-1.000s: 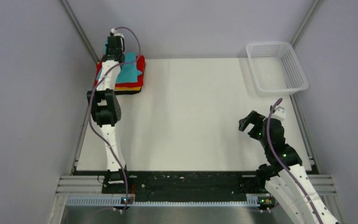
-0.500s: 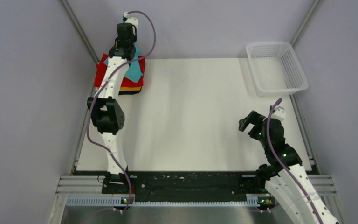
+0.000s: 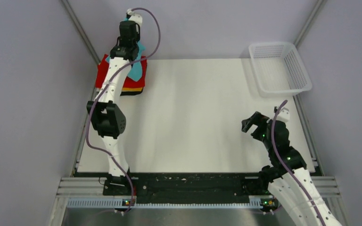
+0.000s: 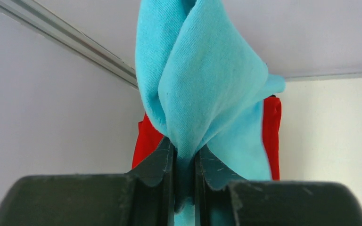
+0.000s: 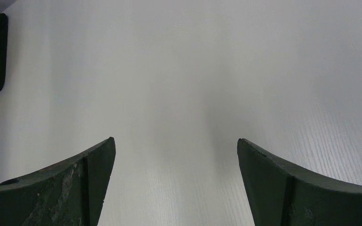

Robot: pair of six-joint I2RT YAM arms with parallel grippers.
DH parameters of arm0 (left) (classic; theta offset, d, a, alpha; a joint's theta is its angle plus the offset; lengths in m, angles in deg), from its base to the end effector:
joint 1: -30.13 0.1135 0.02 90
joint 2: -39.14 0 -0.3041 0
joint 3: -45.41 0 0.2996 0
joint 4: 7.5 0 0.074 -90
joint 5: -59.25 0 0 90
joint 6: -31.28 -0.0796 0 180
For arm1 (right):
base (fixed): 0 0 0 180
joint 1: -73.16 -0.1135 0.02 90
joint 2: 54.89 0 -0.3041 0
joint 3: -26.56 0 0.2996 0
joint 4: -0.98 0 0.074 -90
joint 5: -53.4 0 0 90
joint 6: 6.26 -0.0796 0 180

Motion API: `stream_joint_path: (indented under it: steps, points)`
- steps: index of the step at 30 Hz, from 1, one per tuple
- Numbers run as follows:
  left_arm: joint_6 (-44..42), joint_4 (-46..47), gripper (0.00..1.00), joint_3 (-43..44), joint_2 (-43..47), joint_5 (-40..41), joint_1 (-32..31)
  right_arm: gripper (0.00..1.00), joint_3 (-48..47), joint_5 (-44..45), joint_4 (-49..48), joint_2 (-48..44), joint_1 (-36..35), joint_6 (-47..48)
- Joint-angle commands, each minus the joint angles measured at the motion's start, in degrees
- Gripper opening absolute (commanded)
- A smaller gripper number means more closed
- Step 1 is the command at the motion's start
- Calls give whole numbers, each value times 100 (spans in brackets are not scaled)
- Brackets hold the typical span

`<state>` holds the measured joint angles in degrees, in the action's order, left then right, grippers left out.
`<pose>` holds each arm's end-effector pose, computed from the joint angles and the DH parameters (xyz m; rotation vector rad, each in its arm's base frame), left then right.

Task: Fold and stack the t-shirts
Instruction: Put the neatly folded tshirt into the corner of the board with the left arm

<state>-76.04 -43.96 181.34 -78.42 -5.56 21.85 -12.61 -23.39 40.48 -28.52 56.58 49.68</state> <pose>0.5826 -0.0506 0.4322 0.1184 1.8848 0.5218 0.1730 0.0325 0.2469 0.4524 1.9878 0.3232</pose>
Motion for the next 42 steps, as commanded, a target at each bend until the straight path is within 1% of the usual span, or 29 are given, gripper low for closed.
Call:
stream_joint_path:
  steps: [1, 6, 9, 15, 20, 27, 36, 42]
  points:
    - [-112, 424, 0, -97, -216, 63, 47, 99, -25, 79, -194, -28, 67, 45]
    - [-63, 310, 0, 92, -659, 102, 158, 99, -25, 126, -181, 20, 60, 41]
    - [55, 221, 0, 182, -736, 36, 203, 99, -35, 137, -186, 35, 66, 43]
    - [207, 156, 0, 214, -374, -191, 149, 99, -34, 113, -184, 26, 61, 52]
    - [239, -12, 0, 334, -92, -209, -38, 99, -30, 47, -190, 17, 67, 36]
    - [535, -59, 0, 367, 169, -427, -198, 99, 9, -11, -209, -124, 67, 43]
    - [775, -102, 0, 516, 16, -649, -270, 99, 37, -19, -245, -162, 65, 43]
    - [625, -44, 0, 338, -175, -460, -267, 99, 45, 7, -240, -188, 64, 53]
